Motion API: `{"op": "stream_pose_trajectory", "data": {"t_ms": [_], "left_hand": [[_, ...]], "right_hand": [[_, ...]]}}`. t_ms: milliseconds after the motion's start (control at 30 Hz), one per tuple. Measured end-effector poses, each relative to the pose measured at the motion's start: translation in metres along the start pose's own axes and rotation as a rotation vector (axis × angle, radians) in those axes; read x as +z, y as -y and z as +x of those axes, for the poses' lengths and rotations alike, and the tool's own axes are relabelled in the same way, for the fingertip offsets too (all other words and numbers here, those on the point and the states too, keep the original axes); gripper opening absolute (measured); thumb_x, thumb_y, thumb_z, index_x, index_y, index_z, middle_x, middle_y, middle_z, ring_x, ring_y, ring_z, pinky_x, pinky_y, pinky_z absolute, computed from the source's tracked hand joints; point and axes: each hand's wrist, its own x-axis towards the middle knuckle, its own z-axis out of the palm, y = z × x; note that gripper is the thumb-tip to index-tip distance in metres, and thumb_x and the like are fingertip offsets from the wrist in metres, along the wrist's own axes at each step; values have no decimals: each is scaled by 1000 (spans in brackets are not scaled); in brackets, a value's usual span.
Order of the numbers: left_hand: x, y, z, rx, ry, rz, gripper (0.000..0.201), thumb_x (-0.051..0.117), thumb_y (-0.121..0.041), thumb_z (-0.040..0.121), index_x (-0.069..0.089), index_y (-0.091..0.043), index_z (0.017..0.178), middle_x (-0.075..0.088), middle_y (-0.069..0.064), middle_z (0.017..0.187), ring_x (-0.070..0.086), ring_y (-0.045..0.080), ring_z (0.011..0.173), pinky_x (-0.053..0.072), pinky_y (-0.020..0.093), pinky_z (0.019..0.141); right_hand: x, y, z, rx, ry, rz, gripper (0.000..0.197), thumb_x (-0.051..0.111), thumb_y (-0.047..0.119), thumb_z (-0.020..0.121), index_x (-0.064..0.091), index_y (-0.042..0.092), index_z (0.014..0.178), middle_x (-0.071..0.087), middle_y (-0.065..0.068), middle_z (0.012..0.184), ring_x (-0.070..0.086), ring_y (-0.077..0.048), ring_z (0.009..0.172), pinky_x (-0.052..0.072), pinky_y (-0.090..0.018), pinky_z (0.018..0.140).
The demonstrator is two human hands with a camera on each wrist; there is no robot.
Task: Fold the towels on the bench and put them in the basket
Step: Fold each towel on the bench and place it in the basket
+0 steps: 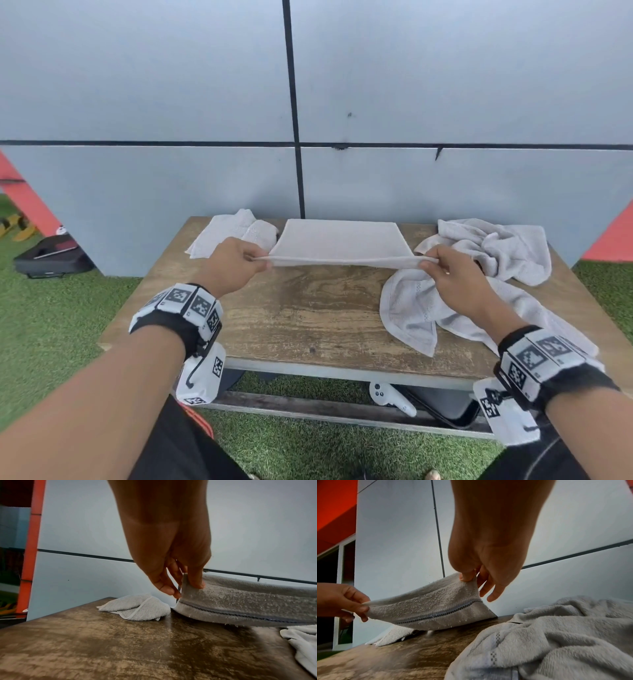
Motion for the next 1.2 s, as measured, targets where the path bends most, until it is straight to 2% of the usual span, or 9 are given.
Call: {"op": "stream_pose_trajectory", "data": {"t_ms": [133,267,400,567,700,800,967,1133,1200], "left_hand": [[-3,-6,-15,45,-66,-77,8,69,-21,94,76,-17,90,57,0,64,40,3,41,32,12,44],[-2,-9,-28,61,-84,-125,13,63,-19,98,69,-14,87,48,-1,60,38,4,43,32,12,44],[2,-11,-35,67,-142,-40,13,58,-19,99,65,-14,90,54,-3,62,44,8,47,35,26,52],[4,-18,-46,71,-167,-24,12,55,-19,101,62,-12,93,54,-4,64,47,11,53,32,27,53],[0,-25,-59,78,-134,14,14,54,-19,102,60,-13,91,55,-4,67,47,11,56,32,25,53],[-7,-26,-68,81,-80,45,20,54,-21,102,60,-6,90,60,7,73,50,19,61,37,30,57],[-16,-29,-82,23,27,45,21,57,-21,100,67,-3,94,69,18,94,57,24,76,47,36,72],[-10,-26,-92,-78,179,59,22,58,-18,98,69,1,102,71,16,99,69,31,91,56,37,75],[-5,-19,-90,-83,178,36,17,60,-16,97,68,-3,90,68,15,91,68,33,89,58,45,83]], "right_hand": [[-2,4,-13,26,-30,76,12,52,5,100,58,6,91,49,4,67,41,-12,60,35,-13,55],[-6,8,-18,0,-84,94,9,52,8,101,57,6,94,50,0,70,42,-17,64,34,-18,56],[-12,15,-25,-75,-94,91,8,48,10,104,52,9,97,49,-1,71,42,-15,62,34,-17,56],[-20,17,-29,-87,-91,61,6,48,12,104,52,13,100,53,-2,76,47,-15,69,36,-16,62],[-30,21,-37,-47,-57,48,8,51,16,103,57,12,105,60,-6,83,52,-19,77,38,-27,68],[-39,28,-47,-25,-14,64,10,51,17,103,57,9,106,59,-6,75,50,-15,68,39,-29,66],[-52,36,-63,50,133,137,9,50,18,104,58,13,106,68,-21,90,61,-30,69,55,-41,68],[-50,24,-65,140,286,173,15,52,18,104,62,7,102,68,-29,98,64,-34,77,53,-44,67],[-43,18,-58,155,294,168,18,52,19,104,61,4,102,66,-35,97,62,-35,71,51,-40,60]]}}
